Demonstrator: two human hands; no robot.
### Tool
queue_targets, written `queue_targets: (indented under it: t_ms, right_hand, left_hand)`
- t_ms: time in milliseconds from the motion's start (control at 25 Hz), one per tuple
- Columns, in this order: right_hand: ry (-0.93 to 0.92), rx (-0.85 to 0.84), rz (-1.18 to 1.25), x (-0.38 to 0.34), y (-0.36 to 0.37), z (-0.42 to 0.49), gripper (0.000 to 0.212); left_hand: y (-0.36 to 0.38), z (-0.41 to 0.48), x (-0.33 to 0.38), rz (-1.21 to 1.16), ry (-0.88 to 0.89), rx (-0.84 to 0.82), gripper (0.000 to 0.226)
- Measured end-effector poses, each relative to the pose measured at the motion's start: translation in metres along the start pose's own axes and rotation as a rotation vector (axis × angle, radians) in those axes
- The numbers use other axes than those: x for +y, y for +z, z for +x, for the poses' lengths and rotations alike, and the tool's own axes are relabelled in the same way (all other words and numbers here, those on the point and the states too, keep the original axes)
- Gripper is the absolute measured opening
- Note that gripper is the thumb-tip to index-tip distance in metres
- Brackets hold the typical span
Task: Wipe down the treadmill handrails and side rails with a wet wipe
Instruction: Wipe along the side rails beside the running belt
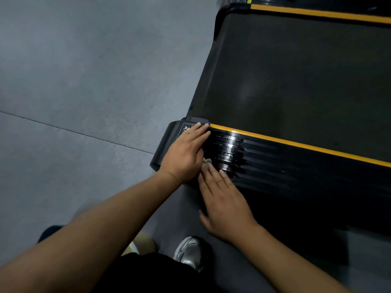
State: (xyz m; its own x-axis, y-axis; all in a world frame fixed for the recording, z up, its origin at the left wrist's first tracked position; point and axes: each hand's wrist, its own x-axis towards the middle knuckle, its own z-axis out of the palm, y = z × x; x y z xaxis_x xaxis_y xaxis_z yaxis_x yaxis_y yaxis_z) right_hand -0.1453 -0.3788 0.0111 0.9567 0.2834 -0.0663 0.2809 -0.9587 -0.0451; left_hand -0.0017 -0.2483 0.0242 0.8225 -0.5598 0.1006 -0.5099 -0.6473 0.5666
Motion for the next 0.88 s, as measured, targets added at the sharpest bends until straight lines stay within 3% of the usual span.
queue_targets:
  t_ms: [200, 480, 640, 760, 880]
  right_hand:
    - [0.101, 0.012, -0.020, 0.037, -0.003, -0.049, 0.095]
    - [0.152, -0.079, -0.046, 0.016, -0.011, -0.029, 0.097]
    - [0.276, -0.099, -0.091, 0.040, -0.019, -0.069, 0.104]
    - [0.235, -0.117, -0.057, 0.028, -0.016, -0.050, 0.109]
    - [0.176, -0.118, -0.051, 0.018, -0.013, -0.026, 0.106]
  left_hand:
    - [-0.001, 0.000, -0.001, 0.018, 0.043, -0.005, 0.054]
    - [-0.001, 0.001, 0.001, 0.087, 0.108, -0.042, 0.062]
    - [0.002, 0.008, 0.009, 0.250, 0.307, -0.196, 0.061]
    - [0.003, 0.009, 0.017, 0.289, 0.264, -0.305, 0.075]
    - [0.007, 0.005, 0.017, 0.278, 0.232, -0.296, 0.078]
